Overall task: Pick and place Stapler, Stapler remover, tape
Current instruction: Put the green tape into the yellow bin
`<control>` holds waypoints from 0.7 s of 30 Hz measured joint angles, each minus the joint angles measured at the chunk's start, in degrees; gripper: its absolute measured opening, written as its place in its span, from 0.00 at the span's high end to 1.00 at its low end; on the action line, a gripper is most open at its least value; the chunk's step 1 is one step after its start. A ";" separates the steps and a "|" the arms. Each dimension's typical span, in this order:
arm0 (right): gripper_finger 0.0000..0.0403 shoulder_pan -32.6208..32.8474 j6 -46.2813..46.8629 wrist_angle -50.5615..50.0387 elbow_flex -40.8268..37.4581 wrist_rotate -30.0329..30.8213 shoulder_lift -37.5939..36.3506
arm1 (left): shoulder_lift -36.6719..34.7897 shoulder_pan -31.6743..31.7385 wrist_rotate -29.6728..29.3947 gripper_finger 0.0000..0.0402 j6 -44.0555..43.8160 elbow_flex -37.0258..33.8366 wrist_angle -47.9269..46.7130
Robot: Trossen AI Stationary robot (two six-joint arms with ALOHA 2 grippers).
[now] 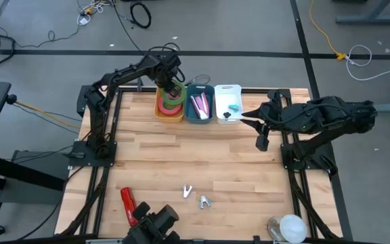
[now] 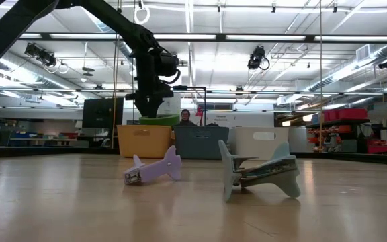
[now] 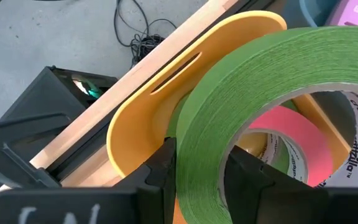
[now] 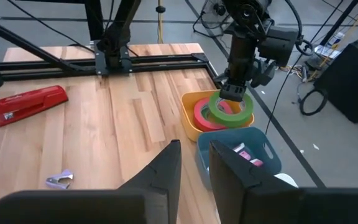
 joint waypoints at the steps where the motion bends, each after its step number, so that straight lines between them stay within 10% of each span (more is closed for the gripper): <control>1: 0.80 0.00 -0.12 0.00 -0.02 0.00 0.00 | 0.00 0.00 -0.01 0.74 0.00 0.00 -0.09; 21: 0.80 0.00 -1.97 0.00 -0.01 0.02 0.00 | 0.00 0.00 -0.44 0.73 0.25 0.00 -0.06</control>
